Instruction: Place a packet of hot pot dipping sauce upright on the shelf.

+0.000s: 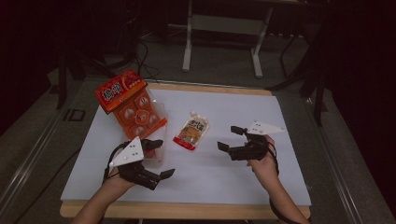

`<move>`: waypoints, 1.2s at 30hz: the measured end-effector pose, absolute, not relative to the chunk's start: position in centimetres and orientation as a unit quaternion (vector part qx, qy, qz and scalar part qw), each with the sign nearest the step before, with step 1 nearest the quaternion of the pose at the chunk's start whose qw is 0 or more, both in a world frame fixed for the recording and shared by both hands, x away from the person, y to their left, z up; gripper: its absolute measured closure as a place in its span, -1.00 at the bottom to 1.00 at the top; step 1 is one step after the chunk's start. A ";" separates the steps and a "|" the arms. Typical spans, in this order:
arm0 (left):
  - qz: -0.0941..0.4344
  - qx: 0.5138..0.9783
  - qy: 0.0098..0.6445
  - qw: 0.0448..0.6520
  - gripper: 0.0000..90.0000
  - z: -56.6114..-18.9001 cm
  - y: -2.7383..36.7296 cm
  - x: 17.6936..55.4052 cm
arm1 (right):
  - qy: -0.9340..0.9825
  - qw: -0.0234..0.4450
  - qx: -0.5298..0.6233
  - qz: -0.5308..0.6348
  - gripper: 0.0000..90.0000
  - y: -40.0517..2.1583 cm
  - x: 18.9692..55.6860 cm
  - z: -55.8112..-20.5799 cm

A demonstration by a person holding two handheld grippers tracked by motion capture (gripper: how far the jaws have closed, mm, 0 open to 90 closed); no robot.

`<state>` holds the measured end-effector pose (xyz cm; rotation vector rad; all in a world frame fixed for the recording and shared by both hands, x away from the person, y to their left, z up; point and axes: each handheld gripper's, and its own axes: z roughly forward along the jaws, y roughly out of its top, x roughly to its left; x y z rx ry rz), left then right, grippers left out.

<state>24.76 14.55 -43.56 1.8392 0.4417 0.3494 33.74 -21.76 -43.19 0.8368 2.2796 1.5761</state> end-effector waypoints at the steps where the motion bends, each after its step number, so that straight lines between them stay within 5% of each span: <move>1: 0.152 0.787 0.187 0.568 -0.91 -43.7 14.4 24.6 | 0.781 0.125 0.290 0.540 -0.74 -21.7 34.0 -43.3; 12: 0.150 0.791 0.181 0.565 -0.91 -44.2 13.1 23.3 | 0.785 0.152 0.321 0.507 -0.67 -20.7 36.6 -44.5; 36: 0.142 0.788 0.187 0.569 -0.91 -44.8 13.0 23.1 | 0.797 0.129 0.379 0.452 -0.10 -16.9 43.9 -48.8</move>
